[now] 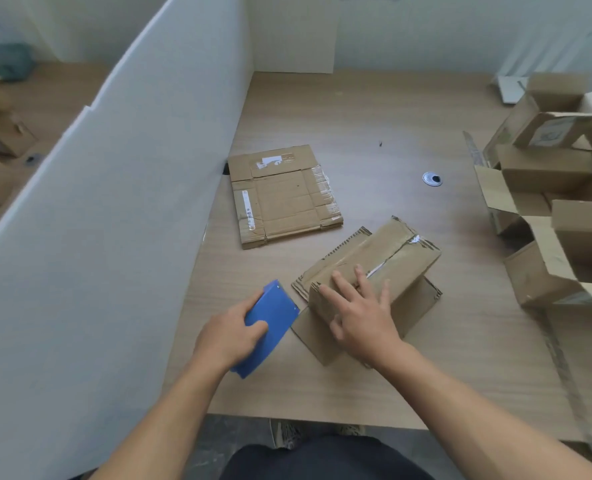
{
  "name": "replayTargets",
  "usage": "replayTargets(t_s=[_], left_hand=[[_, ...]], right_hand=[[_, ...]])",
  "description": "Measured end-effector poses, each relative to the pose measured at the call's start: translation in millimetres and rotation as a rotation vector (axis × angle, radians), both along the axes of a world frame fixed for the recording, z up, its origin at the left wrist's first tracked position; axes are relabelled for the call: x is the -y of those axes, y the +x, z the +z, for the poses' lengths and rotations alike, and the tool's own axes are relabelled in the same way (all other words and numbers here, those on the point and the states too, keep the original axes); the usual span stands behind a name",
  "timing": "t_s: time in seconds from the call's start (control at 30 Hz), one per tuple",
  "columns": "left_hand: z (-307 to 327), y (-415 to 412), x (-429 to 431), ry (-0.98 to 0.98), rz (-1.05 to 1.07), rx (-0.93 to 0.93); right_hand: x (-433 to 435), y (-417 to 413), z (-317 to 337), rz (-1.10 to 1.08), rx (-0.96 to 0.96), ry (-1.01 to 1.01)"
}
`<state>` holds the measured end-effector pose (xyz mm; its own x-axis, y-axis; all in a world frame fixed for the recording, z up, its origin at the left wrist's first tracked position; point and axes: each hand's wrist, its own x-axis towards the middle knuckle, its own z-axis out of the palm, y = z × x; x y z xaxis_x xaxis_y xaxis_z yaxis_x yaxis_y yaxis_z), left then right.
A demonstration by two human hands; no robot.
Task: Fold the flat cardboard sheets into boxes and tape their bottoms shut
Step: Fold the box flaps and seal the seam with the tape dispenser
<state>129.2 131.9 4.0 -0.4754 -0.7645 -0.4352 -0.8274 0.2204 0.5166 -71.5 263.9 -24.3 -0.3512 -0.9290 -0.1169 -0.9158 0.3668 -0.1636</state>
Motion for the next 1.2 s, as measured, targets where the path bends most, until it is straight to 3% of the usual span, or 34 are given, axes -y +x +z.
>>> replayTargets(t_s=[0.13,0.23,0.47,0.6,0.7,0.83,0.9,1.03,1.2], left_hand=[[2.9,7.1,-7.3,-0.188,0.061,-0.231],[7.3,7.9,-13.2,-0.304,-0.029,-0.365],[2.8,11.5,-15.5,-0.635,-0.302,-0.479],[-0.9,15.1,-9.7,-0.809,-0.490,-0.493],[-4.8,16.6,-6.2,-0.820,-0.553,-0.457],[-5.3,15.7,-5.1,-0.823,-0.638,-0.430],[-3.2,13.9,-4.5,-0.810,-0.675,-0.439],[5.0,7.5,-5.6,-0.809,-0.752,-0.464],[14.5,-1.5,-9.7,-0.835,-0.805,-0.499]], right_hand=[[-4.6,2.6,-2.6,-0.162,0.006,-0.058],[-5.2,1.4,-6.7,-0.229,0.011,-0.051],[-7.6,-12.9,-8.2,0.014,-0.164,-0.078],[-30.2,-35.7,-10.3,0.285,-0.117,-0.097],[-40.9,-48.1,-9.4,0.322,-0.011,-0.135],[-33.4,-50.4,13.3,0.073,0.295,-0.445],[-24.4,-46.9,31.5,0.059,0.380,-0.522],[-11.4,-39.5,50.0,0.114,0.511,-0.433],[-5.7,-38.2,39.2,0.142,0.465,-0.448]])
